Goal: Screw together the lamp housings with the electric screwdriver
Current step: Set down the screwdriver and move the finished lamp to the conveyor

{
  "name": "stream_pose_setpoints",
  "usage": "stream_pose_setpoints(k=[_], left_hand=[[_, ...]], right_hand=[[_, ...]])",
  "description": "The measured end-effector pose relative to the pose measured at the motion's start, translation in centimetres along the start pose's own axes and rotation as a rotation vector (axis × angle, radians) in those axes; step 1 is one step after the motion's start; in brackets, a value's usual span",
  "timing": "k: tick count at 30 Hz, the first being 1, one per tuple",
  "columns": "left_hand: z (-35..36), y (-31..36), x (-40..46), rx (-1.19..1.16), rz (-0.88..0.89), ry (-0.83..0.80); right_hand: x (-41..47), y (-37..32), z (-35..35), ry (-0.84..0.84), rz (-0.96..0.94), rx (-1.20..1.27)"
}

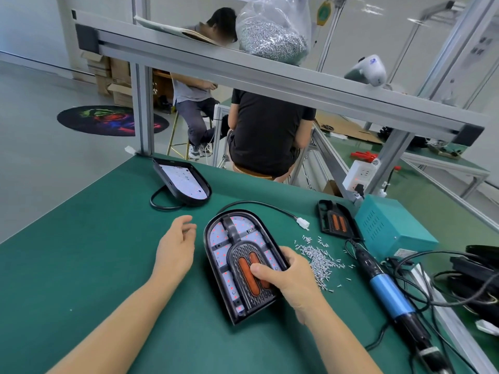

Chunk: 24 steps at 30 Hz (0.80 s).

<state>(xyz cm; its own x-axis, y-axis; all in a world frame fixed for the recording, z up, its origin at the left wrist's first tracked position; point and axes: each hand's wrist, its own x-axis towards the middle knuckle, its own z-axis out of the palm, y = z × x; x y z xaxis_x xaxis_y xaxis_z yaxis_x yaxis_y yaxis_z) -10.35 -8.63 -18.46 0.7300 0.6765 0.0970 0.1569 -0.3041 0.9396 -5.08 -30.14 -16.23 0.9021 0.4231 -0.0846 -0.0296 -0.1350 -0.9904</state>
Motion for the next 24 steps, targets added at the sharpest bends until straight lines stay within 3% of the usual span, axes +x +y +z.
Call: stream_pose_setpoints(k=[6, 9, 18, 21, 24], left_hand=[[1.0, 2.0, 3.2, 0.477, 0.085, -0.231], [1.7, 2.3, 3.8, 0.734, 0.117, -0.262], [1.9, 4.3, 4.6, 0.895, -0.023, -0.261], [2.2, 4.3, 4.8, 0.738, -0.032, -0.286], [2.6, 3.6, 4.3, 0.097, -0.121, -0.260]], right_hand=[[-1.1, 1.3, 0.5, 0.080, -0.116, 0.045], [-1.5, 1.7, 0.6, 0.108, -0.155, 0.017], [-2.1, 2.2, 0.7, 0.125, -0.213, 0.019], [-2.2, 2.3, 0.6, 0.115, -0.228, 0.015], [-2.4, 2.4, 0.6, 0.117, -0.239, 0.025]])
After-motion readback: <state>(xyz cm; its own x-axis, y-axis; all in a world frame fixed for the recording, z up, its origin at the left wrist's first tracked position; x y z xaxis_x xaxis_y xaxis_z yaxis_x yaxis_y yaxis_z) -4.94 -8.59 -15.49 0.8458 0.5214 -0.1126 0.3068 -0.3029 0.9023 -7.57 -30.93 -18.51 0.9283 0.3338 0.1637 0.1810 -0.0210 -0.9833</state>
